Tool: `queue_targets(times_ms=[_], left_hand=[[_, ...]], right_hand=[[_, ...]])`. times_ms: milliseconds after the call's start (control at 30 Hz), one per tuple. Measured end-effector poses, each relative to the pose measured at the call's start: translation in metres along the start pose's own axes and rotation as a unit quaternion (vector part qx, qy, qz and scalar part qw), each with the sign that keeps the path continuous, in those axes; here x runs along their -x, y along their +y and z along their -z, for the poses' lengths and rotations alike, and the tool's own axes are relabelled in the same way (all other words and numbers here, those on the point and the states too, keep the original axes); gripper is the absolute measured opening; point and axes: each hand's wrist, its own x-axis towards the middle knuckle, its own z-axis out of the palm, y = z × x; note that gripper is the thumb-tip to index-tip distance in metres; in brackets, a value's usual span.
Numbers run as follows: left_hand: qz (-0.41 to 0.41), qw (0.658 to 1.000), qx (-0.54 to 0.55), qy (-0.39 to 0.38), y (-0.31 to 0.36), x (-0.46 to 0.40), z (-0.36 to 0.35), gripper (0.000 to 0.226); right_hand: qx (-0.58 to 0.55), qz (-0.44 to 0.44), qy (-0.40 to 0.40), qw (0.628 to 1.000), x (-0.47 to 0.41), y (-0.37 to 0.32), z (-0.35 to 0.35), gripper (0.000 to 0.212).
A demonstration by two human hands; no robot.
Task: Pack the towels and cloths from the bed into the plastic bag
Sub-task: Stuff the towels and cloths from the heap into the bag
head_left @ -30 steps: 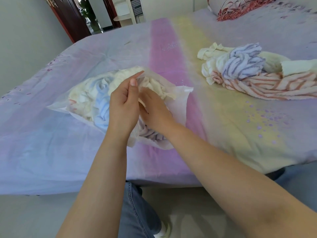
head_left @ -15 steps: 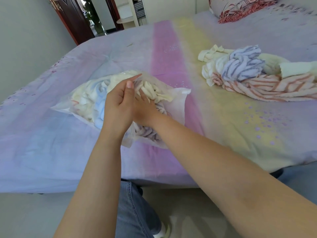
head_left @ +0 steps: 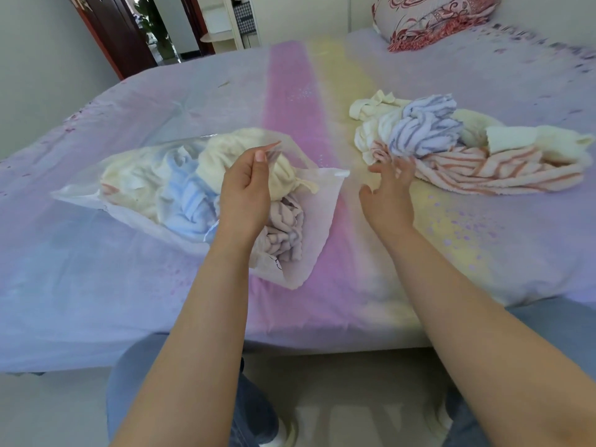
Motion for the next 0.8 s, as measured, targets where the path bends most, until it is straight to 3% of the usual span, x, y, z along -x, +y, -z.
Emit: queue_targets(times_ms=[167,267,333,400,500,633,800], left_hand=[[0.006,1.000,0.012,-0.002,0.001,0.001,-0.011,0.030],[0.005,1.000,0.011,-0.005,0.000,0.005,-0.011,0.031],[0.002,1.000,0.011,-0.015,-0.001,0.007,-0.010,0.032],[0.003,1.000,0.009,-0.024,-0.001,0.009,-0.009,0.032],[0.004,0.999,0.000,-0.032,-0.002,0.013,-0.006,0.032],[0.008,0.999,0.016,-0.032,-0.005,0.018,-0.001,0.032],[0.002,1.000,0.009,-0.030,-0.010,0.026,0.011,0.032]], right_hand=[[0.130,-0.171,-0.045,0.976,-0.053,0.054,0.038,0.082],[0.180,-0.212,-0.073,0.958,-0.065,0.079,0.050,0.085],[0.248,-0.164,-0.096,0.950,-0.062,0.078,0.052,0.049],[0.316,-0.115,-0.135,0.932,-0.057,0.065,0.050,0.034],[0.369,-0.054,-0.149,0.916,-0.037,0.036,0.041,0.039],[0.285,0.034,-0.168,0.943,0.028,-0.004,0.033,0.038],[0.216,0.178,-0.168,0.945,0.092,-0.033,0.020,0.037]])
